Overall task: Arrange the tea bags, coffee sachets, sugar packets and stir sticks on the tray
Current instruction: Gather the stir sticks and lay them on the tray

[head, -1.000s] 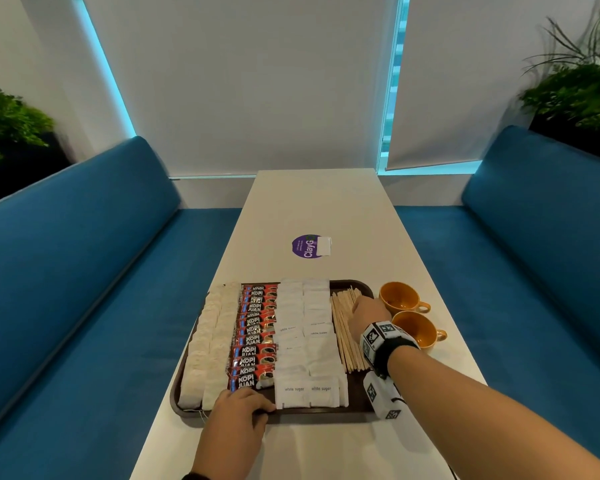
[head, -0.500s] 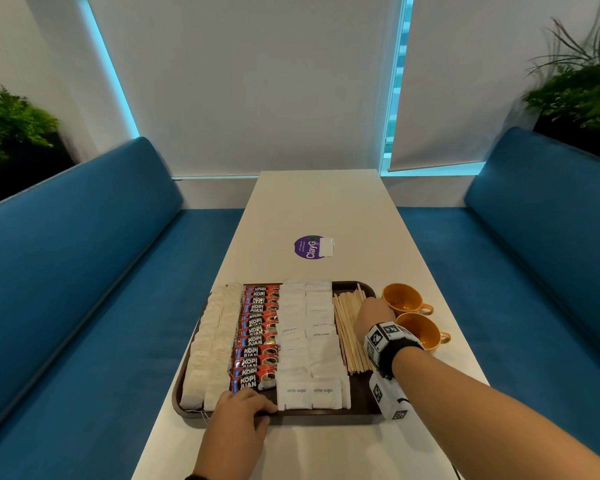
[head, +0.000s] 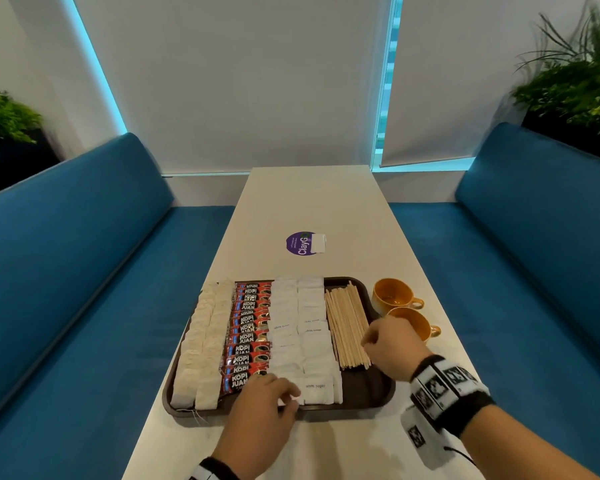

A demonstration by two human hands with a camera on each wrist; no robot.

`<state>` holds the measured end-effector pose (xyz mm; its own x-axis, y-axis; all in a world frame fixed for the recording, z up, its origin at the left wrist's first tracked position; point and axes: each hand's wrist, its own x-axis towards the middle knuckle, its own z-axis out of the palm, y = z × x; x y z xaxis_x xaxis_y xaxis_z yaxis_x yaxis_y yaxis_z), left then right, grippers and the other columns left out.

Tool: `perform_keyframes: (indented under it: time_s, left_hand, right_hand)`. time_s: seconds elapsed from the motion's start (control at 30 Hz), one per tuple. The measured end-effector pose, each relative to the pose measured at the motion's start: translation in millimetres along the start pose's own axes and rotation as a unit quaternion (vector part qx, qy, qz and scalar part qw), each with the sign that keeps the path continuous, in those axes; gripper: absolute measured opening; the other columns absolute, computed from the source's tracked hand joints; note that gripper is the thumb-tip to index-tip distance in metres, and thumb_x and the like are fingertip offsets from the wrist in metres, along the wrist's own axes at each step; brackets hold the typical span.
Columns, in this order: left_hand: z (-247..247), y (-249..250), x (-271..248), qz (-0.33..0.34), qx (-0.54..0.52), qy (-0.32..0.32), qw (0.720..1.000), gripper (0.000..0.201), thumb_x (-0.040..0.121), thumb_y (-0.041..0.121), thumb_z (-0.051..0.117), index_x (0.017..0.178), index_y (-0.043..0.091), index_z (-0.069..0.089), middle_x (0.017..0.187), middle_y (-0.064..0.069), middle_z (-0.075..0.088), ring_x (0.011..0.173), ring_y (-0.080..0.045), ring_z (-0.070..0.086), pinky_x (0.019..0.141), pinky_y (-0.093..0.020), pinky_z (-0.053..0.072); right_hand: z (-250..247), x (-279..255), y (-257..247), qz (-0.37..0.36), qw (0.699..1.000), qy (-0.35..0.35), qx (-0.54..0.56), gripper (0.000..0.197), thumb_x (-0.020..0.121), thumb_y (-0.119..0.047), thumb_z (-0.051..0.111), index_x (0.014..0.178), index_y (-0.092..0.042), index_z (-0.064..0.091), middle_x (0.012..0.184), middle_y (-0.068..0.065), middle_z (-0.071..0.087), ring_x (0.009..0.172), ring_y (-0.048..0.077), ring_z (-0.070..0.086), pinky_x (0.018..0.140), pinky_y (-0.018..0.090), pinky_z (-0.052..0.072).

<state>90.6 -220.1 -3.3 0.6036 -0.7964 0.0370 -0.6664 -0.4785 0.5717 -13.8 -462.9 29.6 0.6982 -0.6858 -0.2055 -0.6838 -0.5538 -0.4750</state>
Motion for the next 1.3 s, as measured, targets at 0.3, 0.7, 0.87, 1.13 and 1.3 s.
perform_keyframes:
  time_s: [0.3,0.7,0.87,1.13,1.3]
  left_hand:
    - [32.9,79.3,53.9,0.093,0.198,-0.117,0.969,0.03,0.1,0.025,0.043,0.124,0.024,0.061,0.119,0.0,0.054,0.114,-0.024,0.038,0.095,-0.038,0.041]
    - [55.6,93.1,84.6,0.055,0.323,-0.178,0.928,0.037,0.097,0.035,0.044,0.127,0.016,0.057,0.129,-0.008,0.053,0.125,-0.031,0.036,0.103,-0.047,0.036]
    - [57.6,88.5,85.1,0.05,0.315,-0.162,0.934,0.038,0.097,0.036,0.045,0.129,0.017,0.055,0.131,-0.007,0.052,0.126,-0.031,0.036,0.104,-0.046,0.036]
    - [59.8,88.5,87.6,0.065,0.291,-0.172,0.939,0.043,0.096,0.035,0.046,0.136,0.019,0.05,0.13,-0.005,0.051,0.126,-0.03,0.036,0.104,-0.046,0.035]
    - [59.1,87.4,91.2,0.06,0.291,-0.17,0.94,0.044,0.096,0.036,0.046,0.137,0.019,0.05,0.134,-0.004,0.048,0.128,-0.03,0.035,0.107,-0.046,0.035]
  right_hand:
    - [28.1,-31.6,24.6,-0.016,0.994,-0.071,-0.083,0.021,0.095,-0.019,0.063,0.116,-0.02,0.061,0.111,0.0,0.064,0.099,0.018,0.066,0.089,0.028,0.055]
    - [26.4,-23.0,27.9,-0.055,0.996,-0.055,-0.039,0.026,0.096,-0.019,0.062,0.121,-0.02,0.065,0.111,-0.005,0.047,0.095,0.018,0.058,0.087,0.028,0.051]
    - [29.0,-21.4,26.4,-0.041,0.995,-0.073,-0.05,0.018,0.094,-0.019,0.062,0.11,-0.019,0.071,0.104,0.001,0.067,0.092,0.02,0.067,0.084,0.031,0.058]
    - [25.7,-11.3,19.9,-0.074,0.994,-0.06,-0.06,0.025,0.097,-0.023,0.059,0.121,-0.019,0.065,0.117,0.0,0.057,0.101,0.019,0.061,0.09,0.031,0.054]
    - [26.4,-10.5,20.2,-0.065,0.996,-0.044,-0.032,0.023,0.097,-0.022,0.06,0.12,-0.021,0.065,0.115,-0.002,0.057,0.099,0.017,0.062,0.089,0.03,0.055]
